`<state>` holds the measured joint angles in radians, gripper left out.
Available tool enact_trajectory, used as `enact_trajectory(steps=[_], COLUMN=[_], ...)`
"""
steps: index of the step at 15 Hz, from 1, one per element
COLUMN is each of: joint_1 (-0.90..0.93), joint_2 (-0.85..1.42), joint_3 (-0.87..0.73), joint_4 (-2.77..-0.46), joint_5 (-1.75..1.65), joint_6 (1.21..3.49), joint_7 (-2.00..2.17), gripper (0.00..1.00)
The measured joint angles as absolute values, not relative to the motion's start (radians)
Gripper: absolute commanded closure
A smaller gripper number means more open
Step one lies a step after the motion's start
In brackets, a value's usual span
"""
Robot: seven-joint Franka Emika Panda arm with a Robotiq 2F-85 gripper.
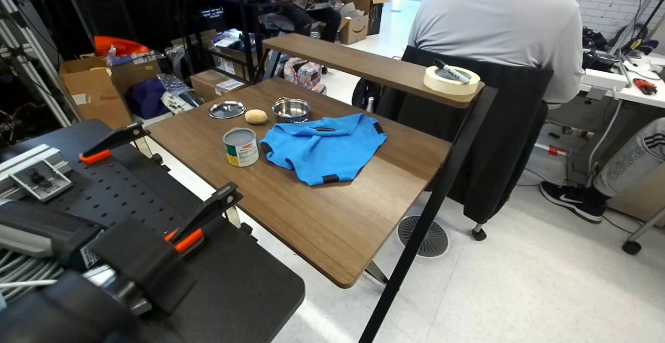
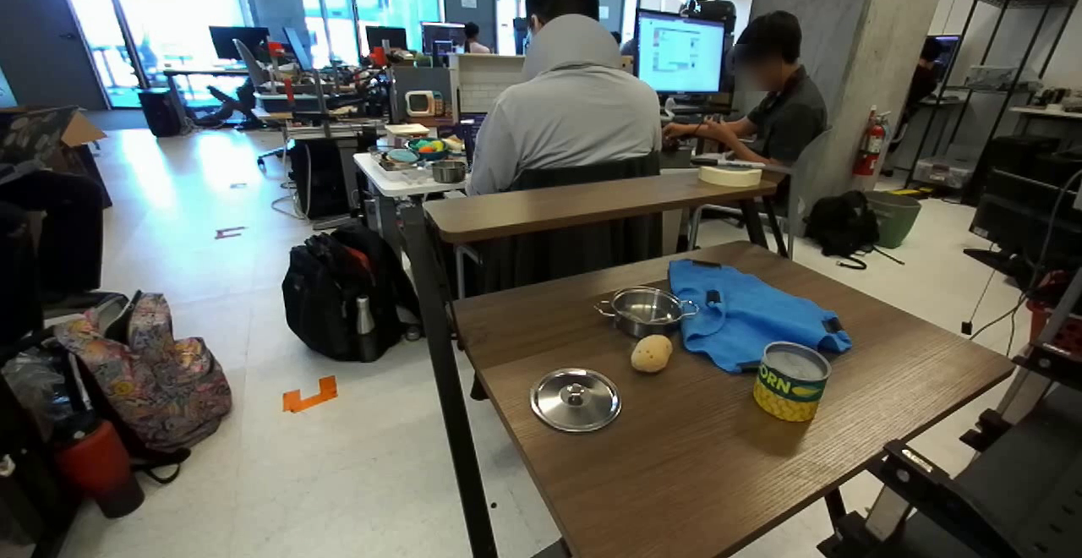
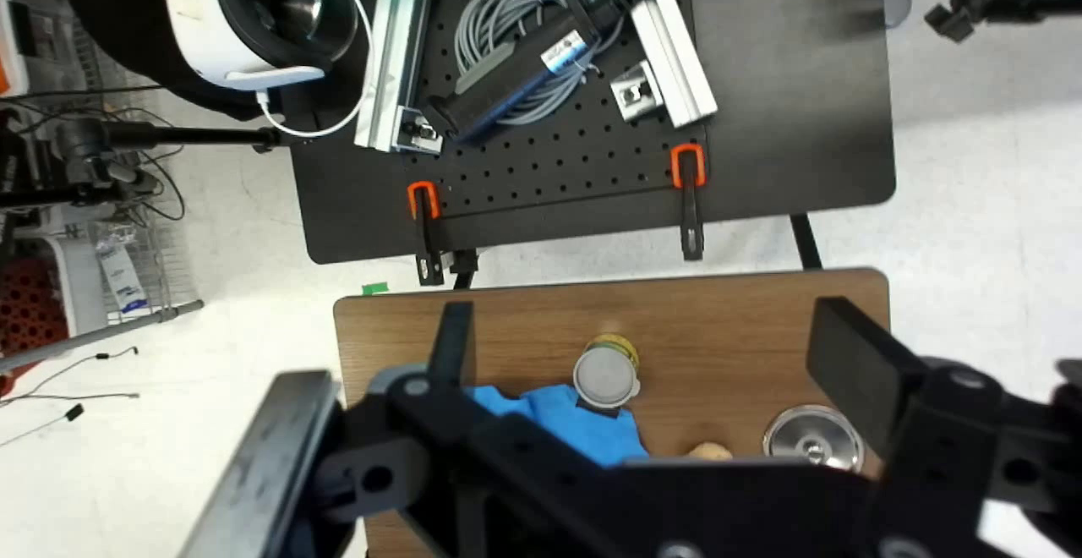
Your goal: Fold the blue towel
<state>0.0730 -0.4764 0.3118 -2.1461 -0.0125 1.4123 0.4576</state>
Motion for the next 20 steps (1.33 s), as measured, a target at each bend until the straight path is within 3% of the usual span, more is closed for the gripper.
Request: enact_trajectory(steps=[9,20], joint_1=[-0.074,-0.147], joint_2=[-0.341,0.122], joint_3=[0.116,-0.059], joint_4=[-2.25,-2.327], joint_5=[-0.012,-0.083], joint_6=[1.907,2.456], joint_7=[0.586,0.795], gripper=[0.0,0.0])
